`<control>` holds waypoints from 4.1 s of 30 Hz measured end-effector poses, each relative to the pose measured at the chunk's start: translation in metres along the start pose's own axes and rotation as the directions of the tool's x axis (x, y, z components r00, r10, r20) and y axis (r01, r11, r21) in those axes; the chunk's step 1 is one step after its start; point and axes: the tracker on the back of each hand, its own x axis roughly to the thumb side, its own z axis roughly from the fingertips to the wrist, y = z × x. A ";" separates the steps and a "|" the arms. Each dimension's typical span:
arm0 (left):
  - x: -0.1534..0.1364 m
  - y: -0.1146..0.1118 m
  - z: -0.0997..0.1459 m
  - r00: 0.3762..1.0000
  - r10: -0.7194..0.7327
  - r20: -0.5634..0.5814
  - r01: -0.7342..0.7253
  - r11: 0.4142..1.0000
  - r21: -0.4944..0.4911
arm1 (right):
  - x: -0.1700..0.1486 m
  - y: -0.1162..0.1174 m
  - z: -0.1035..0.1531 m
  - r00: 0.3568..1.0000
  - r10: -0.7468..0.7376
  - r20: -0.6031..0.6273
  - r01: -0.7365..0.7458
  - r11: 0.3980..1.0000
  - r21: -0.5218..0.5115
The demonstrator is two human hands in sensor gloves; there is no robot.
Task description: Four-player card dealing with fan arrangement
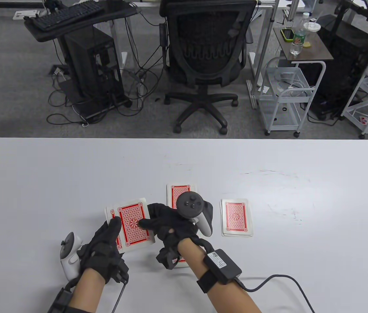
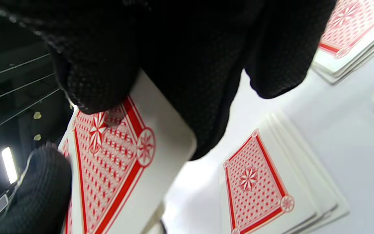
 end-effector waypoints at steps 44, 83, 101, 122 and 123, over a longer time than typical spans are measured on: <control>-0.005 -0.016 0.002 0.997 -0.076 -0.011 0.076 0.997 -0.013 | 0.002 0.017 0.025 0.982 0.187 0.033 -0.187 0.982 -0.003; 0.005 0.000 0.002 1.000 -0.028 -0.001 0.028 0.999 0.034 | -0.106 -0.169 0.031 0.660 0.496 -0.564 -0.636 0.769 -0.067; 0.003 -0.006 0.002 0.998 -0.060 0.002 0.060 0.998 0.027 | -0.028 -0.124 0.034 0.668 0.655 -0.353 -0.710 0.703 -0.042; -0.006 -0.028 0.002 0.990 -0.138 -0.039 0.134 0.988 -0.079 | -0.013 0.005 0.030 0.999 -0.027 -0.022 0.026 0.999 -0.044; -0.006 -0.029 0.001 0.990 -0.135 -0.035 0.132 0.988 -0.081 | -0.014 0.003 0.031 0.999 -0.042 -0.029 0.041 0.998 -0.038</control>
